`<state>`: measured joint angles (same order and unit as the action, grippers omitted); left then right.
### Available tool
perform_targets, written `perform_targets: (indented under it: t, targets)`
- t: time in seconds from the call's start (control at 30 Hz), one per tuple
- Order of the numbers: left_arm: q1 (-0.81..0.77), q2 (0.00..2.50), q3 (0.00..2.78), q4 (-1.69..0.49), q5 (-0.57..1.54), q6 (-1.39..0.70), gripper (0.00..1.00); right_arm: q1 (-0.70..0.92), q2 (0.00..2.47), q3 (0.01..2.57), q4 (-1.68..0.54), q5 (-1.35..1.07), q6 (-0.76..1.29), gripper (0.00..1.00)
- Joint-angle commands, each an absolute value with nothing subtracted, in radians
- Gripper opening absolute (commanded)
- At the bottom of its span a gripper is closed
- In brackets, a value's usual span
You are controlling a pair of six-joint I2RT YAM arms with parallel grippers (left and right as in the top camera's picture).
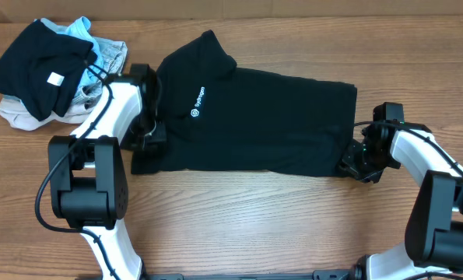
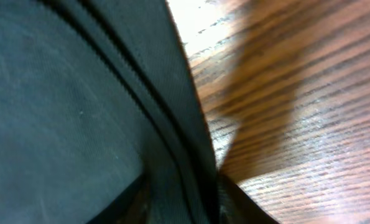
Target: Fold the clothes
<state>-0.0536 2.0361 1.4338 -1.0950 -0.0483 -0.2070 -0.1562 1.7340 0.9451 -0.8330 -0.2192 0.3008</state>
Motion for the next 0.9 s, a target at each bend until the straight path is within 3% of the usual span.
perform_targets:
  t: [0.0, 0.23, 0.53, 0.7, 0.8, 0.87]
  targets:
    - [-0.061, 2.048, 1.374, -1.055, -0.031, -0.207, 0.08, -0.159, 1.739, 0.934, -0.813, -0.243, 0.25, 0.33]
    - [-0.061, 2.048, 1.334, -1.003, -0.033, -0.206, 0.1, -0.168, 1.687, 0.969, -0.851, -0.237, 0.25, 0.42]
    - [-0.061, 2.048, 1.334, -0.99, -0.033, -0.206, 0.13, -0.163, 1.696, 0.968, -0.816, -0.237, 0.245, 0.42]
    - [-0.061, 2.048, 1.334, -0.989, -0.033, -0.206, 0.14, -0.163, 1.696, 0.968, -0.792, -0.302, 0.204, 0.31]
    - [-0.061, 2.048, 1.334, -0.989, -0.033, -0.206, 0.14, -0.163, 1.696, 0.968, -0.796, -0.289, 0.204, 0.29]
    - [-0.061, 2.048, 1.334, -0.986, -0.033, -0.206, 0.15, -0.163, 1.696, 0.968, -0.804, -0.289, 0.204, 0.2]
